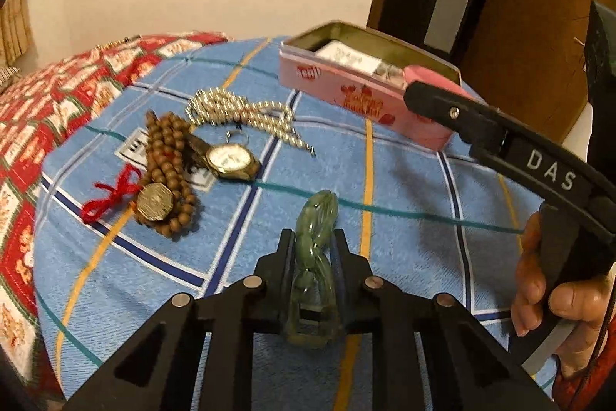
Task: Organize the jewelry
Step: 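Lower both held bangles into the pink tin and open both tools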
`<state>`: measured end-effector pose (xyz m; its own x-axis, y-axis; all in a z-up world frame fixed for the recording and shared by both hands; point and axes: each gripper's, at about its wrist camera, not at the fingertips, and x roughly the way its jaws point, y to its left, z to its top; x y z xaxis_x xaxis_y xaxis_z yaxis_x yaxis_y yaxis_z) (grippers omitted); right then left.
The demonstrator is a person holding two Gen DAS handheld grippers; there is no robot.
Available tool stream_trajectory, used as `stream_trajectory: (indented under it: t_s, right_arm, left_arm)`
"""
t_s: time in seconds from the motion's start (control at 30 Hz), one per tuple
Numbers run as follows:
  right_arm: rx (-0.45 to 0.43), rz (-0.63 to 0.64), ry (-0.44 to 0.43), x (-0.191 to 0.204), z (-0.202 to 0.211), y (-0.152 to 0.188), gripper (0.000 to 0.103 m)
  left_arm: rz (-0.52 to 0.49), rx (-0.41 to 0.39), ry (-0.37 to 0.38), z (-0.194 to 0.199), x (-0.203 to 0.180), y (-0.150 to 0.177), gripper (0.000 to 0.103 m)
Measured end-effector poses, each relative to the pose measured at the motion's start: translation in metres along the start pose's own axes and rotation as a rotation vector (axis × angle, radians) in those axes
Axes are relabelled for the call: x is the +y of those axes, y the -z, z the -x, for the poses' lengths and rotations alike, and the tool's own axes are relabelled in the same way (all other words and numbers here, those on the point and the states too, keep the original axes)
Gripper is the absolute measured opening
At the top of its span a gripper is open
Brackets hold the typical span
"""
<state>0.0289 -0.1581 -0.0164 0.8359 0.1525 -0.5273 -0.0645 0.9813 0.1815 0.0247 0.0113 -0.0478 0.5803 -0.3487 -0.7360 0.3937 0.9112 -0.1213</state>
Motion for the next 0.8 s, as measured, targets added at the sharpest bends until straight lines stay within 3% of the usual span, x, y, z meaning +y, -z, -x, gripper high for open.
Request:
stream_trajectory:
  t_s: [0.2,0.3,0.53,0.8]
  right_arm:
    - [-0.065,-0.008,0.013,-0.003,0.014,-0.008,0.083]
    - [-0.087,0.006,0.044,-0.008,0.015,-0.018,0.083]
    - [-0.107,-0.05,0.116,-0.044,-0.002,-0.05,0.083]
    - [-0.074,-0.126,0.155,-0.073,-0.044,-0.073,0.083]
  left_arm:
    - [-0.037,-0.172,-0.061,0.022,-0.009,-0.015,0.018]
    - [0.007,-0.215,-0.031,0.021,-0.007,-0.033,0.018]
    - [0.001,-0.282,-0.013,-0.003,-0.024,-0.085,0.018]
    - [0.007,-0.273,-0.019,-0.058,-0.036,-0.138,0.018]
